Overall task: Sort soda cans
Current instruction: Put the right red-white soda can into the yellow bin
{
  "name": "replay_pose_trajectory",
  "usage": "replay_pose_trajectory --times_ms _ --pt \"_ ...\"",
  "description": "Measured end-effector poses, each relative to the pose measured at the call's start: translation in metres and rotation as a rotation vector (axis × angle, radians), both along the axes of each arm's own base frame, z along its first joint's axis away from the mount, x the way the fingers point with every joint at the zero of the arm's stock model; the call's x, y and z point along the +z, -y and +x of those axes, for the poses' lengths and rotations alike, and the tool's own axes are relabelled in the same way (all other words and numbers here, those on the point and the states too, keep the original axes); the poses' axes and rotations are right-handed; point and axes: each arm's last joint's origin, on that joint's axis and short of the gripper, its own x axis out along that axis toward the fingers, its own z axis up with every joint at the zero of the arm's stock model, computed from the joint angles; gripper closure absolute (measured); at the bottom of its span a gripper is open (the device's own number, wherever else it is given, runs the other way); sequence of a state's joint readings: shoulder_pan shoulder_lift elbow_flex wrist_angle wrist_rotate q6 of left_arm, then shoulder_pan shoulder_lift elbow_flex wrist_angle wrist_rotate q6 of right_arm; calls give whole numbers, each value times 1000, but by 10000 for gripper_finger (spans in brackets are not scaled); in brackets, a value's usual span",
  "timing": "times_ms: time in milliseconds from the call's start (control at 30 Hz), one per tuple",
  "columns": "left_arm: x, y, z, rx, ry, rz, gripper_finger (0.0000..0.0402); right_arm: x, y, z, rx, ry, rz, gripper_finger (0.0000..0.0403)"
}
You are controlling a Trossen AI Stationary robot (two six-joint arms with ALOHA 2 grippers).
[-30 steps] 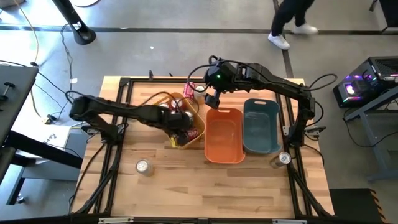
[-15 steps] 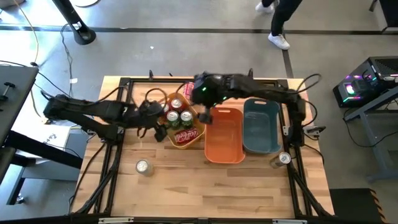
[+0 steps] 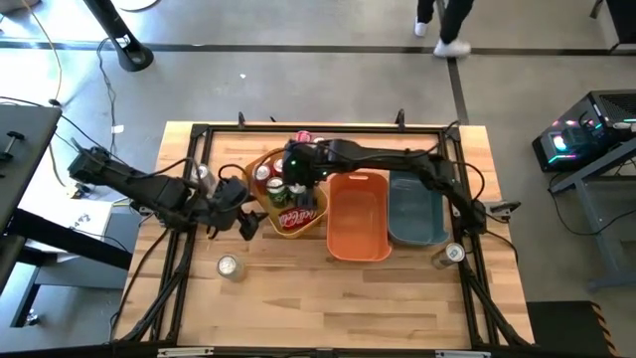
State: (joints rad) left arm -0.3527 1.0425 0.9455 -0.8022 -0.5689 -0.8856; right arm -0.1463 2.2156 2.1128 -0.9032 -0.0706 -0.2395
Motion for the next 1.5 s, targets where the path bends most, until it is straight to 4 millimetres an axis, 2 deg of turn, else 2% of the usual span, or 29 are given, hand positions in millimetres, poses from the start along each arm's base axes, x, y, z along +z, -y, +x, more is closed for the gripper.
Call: replay_pose_trajectory --times_ms 133,367,433,533,600,700,767,867,1000,1133,1233,1367,1500 --pt "0 5 -2 3 13 -6 96 -25 3 7 13 -66 -63 4" --pt "0 10 -4 5 26 -20 96 -51 2 13 12 -137 -87 13" --pt "0 10 -4 2 21 -17 97 -51 -2 14 11 -138 -103 39" --pt "-2 9 -6 7 -2 -2 97 -47 -7 14 9 -128 -134 109" --pt "-3 8 -7 8 -15 10 97 -39 -9 12 7 -112 -143 116" --pt "-3 8 -7 -3 -23 30 97 -19 -10 9 0 -70 -139 116" --pt "-3 8 -7 -13 -32 43 97 1 -10 4 -7 -33 -149 116" --pt "-4 7 -6 -15 -47 55 97 36 -10 -7 -32 33 -186 116" --pt "-10 0 5 1 -90 24 96 88 -12 -33 -83 115 -212 116" --pt "-23 -14 31 -64 -149 -56 97 135 -14 -65 -178 213 -232 116" --pt "-32 -27 55 -107 -163 -88 96 162 -15 -87 -251 285 -239 116" --pt "-33 -46 85 -107 -197 -38 96 185 -17 -110 -344 345 -233 116" --pt "-35 -63 110 -149 -253 -32 96 193 -20 -123 -379 348 -236 116"
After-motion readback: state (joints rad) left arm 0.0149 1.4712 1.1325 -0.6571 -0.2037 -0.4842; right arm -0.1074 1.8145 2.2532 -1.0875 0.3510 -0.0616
